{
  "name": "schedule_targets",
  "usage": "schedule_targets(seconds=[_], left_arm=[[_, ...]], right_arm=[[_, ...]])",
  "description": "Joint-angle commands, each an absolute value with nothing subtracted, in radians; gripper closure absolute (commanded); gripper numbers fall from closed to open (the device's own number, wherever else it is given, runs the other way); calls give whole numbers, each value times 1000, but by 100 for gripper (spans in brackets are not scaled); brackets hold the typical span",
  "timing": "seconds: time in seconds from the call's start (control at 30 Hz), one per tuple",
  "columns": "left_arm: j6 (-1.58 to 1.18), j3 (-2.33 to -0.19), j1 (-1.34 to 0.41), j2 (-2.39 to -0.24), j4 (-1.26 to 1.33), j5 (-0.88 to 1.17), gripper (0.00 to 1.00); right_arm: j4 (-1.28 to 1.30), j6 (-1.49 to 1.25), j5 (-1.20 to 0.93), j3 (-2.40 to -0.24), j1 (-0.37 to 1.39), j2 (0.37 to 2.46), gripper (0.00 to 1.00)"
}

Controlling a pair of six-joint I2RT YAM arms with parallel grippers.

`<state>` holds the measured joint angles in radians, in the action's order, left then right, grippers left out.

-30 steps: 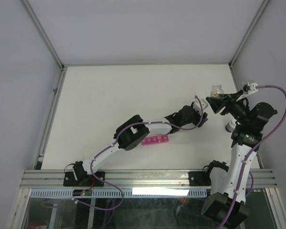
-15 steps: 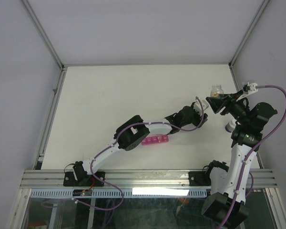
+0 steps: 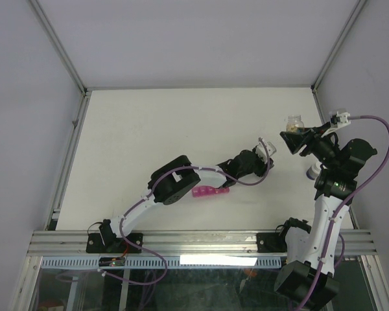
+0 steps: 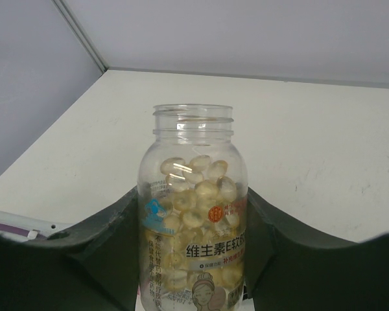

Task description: Sort the pills into containers

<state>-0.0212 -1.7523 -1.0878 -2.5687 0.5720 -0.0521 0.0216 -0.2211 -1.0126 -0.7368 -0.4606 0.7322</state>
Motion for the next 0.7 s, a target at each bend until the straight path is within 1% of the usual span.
schedule_targets(seconds=[0.0, 0.17, 0.33, 0.4, 0.53, 0.67], left_arm=[[-16, -1579, -1105, -2415, 638, -50, 66], [3, -1391, -1120, -2300, 699, -20, 66], [11, -1296, -1132, -2239, 630, -24, 62], [12, -1287, -1136, -2224, 589, -42, 58], [29, -1298, -1146, -2200, 505, -81, 42], [42, -1321, -1155, -2175, 411, -118, 34]], right_arm=[[-9, -225, -1038, -783, -470, 731, 100], [-11, -227, -1041, -779, -469, 732, 100], [-15, -231, -1047, -778, -470, 732, 100], [-17, -234, -1050, -777, -469, 733, 100], [-19, -238, -1052, -776, -469, 733, 100], [-19, -238, -1055, -777, -469, 733, 100]])
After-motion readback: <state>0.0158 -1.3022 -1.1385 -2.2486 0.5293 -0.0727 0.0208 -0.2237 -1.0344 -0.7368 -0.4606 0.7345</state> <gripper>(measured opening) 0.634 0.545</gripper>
